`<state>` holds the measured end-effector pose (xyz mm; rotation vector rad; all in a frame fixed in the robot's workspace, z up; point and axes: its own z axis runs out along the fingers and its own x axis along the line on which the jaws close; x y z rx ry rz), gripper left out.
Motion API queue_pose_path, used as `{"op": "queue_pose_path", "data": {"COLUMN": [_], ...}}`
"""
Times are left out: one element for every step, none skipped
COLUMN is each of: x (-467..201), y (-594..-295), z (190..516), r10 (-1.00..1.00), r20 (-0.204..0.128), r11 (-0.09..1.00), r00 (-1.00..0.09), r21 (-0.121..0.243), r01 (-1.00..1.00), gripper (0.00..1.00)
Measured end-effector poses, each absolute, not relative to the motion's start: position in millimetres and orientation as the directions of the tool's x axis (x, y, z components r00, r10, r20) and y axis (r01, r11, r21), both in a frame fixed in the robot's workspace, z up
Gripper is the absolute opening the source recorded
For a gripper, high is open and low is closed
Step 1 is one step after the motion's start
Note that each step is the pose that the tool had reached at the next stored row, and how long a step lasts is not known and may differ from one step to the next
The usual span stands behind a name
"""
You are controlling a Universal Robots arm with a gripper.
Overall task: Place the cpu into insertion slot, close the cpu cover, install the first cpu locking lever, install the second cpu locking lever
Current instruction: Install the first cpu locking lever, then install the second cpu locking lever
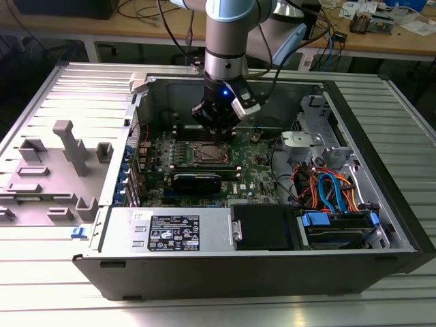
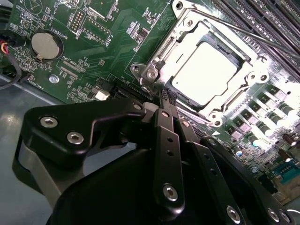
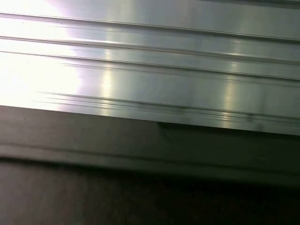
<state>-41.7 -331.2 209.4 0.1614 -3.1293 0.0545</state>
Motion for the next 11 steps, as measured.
{"op": "queue_pose_path", "data": {"x": [-41.2,-40.4,-40.2,-39.9,-39.5,-39.5,-39.5,-39.5,-39.5,-39.5,-39.4], "y": [-331.7,-331.9,-332.0,-332.0,-332.0,-332.0,-332.0,-332.0,-332.0,-332.0,-332.2], "z": [209.6,209.7,209.7,209.8,209.8,209.8,209.8,209.8,209.8,209.8,209.7], "r10": [-0.103,-0.103,-0.102,-0.103,-0.103,-0.103,-0.103,-0.103,-0.103,-0.103,-0.103], "r20": [0.010,0.010,0.009,0.010,0.010,0.010,0.010,0.010,0.010,0.010,0.009], "r11": [0.994,0.994,0.994,0.994,0.994,0.994,0.994,0.994,0.994,0.994,0.994], "r00": [-0.995,-0.995,-0.995,-0.995,-0.995,-0.995,-0.995,-0.995,-0.995,-0.995,-0.995], "r21": [-0.035,-0.034,-0.034,-0.035,-0.034,-0.034,-0.034,-0.034,-0.034,-0.034,-0.034], "r01": [-0.103,-0.103,-0.103,-0.103,-0.103,-0.103,-0.103,-0.103,-0.103,-0.103,-0.103], "gripper": [0.12,0.12,0.12,0.12,0.12,0.12,0.12,0.12,0.12,0.12,0.12]}}
